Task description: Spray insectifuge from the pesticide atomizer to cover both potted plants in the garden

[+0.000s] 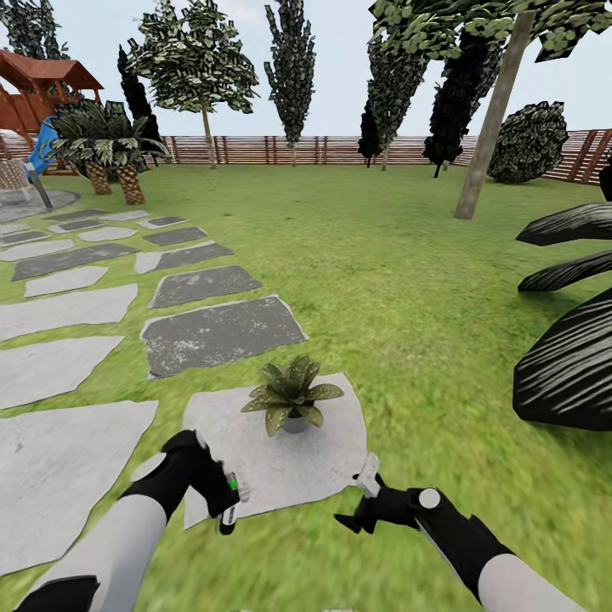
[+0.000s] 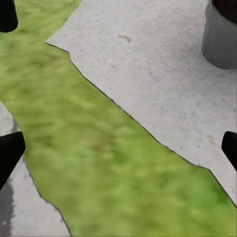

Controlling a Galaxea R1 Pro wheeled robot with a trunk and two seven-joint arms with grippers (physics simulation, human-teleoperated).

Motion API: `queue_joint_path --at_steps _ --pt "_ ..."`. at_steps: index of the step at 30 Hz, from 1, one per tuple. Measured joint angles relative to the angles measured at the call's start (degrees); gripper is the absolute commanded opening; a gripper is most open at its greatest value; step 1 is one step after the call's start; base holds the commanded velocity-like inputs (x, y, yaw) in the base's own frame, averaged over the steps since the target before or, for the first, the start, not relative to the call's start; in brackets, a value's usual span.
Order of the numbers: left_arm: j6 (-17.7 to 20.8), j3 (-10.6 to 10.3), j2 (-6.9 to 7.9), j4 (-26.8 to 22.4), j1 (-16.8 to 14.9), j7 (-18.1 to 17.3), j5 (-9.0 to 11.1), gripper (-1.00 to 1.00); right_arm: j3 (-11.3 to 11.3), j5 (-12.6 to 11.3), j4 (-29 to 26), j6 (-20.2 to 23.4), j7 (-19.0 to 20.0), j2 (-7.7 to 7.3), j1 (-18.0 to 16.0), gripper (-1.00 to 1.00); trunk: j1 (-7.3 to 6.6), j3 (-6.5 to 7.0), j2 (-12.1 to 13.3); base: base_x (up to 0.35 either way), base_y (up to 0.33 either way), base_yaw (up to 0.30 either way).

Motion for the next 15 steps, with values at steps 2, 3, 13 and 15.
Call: queue_joint_path --at_steps 2,3,13,15 --pt "-0.79 -0.06 -0.04 0.45 0.0 -0.02 -0.01 -1.0 -0.01 0.25 -1.3 0.37 2.44 0.0 -0.08 1.0 0.0 0.0 0.0 0.0 0.0 0.0" --pt "-1.04 -0.09 -0.05 0.82 0.0 -0.03 -0.05 -1.0 -0.06 0.29 -1.65 0.45 3.08 -0.03 -0.09 1.0 0.0 0.0 0.0 0.0 0.0 0.0" --pt "-8.72 -0.23 -0.22 2.93 0.0 -0.1 -0.12 -1.0 0.1 0.16 -8.66 3.51 4.06 0.69 -0.13 1.0 0.0 0.0 0.0 0.0 0.0 0.0" --pt "-8.74 -0.17 -0.85 2.93 0.0 -0.11 -0.03 -1.0 0.13 0.22 -9.78 3.62 5.27 0.82 -0.12 1.0 0.0 0.0 0.0 0.0 0.0 0.0"
